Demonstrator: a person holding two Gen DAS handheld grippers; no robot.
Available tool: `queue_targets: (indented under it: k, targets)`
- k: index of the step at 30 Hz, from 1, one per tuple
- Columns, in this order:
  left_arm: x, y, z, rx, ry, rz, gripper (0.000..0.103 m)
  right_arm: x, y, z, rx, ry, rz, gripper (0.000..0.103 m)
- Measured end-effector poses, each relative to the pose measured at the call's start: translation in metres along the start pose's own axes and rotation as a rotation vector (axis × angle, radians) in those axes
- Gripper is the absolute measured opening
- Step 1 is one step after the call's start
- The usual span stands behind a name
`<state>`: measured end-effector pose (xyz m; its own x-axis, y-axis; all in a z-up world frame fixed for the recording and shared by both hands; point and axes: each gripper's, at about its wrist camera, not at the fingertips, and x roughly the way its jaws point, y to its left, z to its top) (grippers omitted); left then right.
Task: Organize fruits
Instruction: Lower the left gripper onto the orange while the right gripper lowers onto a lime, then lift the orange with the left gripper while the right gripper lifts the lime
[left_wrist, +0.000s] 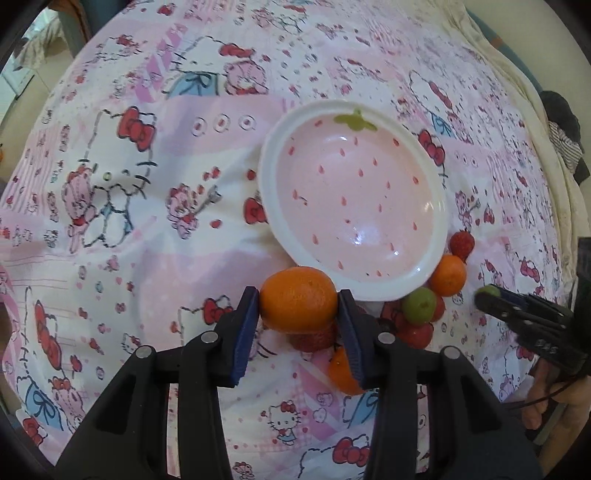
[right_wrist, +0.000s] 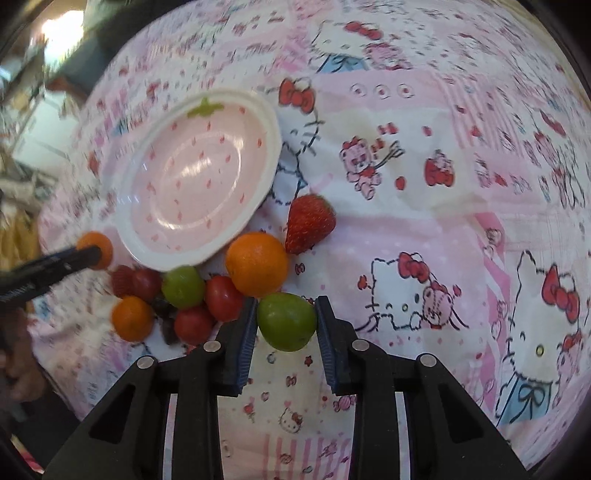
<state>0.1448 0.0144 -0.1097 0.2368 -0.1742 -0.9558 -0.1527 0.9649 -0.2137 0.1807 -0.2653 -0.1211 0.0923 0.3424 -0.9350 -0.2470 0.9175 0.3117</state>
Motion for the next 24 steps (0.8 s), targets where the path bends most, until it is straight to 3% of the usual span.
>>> queue_targets:
  k: [7, 14, 24]
  targets:
    - [-0.02, 0.013, 0.007, -0.056, -0.059, -0.059, 0.038, -0.021, -0.002, 0.001, 0.073, -0.097, 0.098, 0.033]
    - [-0.046, -0.009, 0.034, 0.064, -0.164, -0.018, 0.038, -0.046, 0.008, 0.019, 0.07, -0.254, 0.189, 0.033]
    - [-0.026, -0.01, 0.07, 0.126, -0.228, -0.023, 0.039, -0.022, 0.018, 0.058, 0.065, -0.25, 0.191, 0.033]
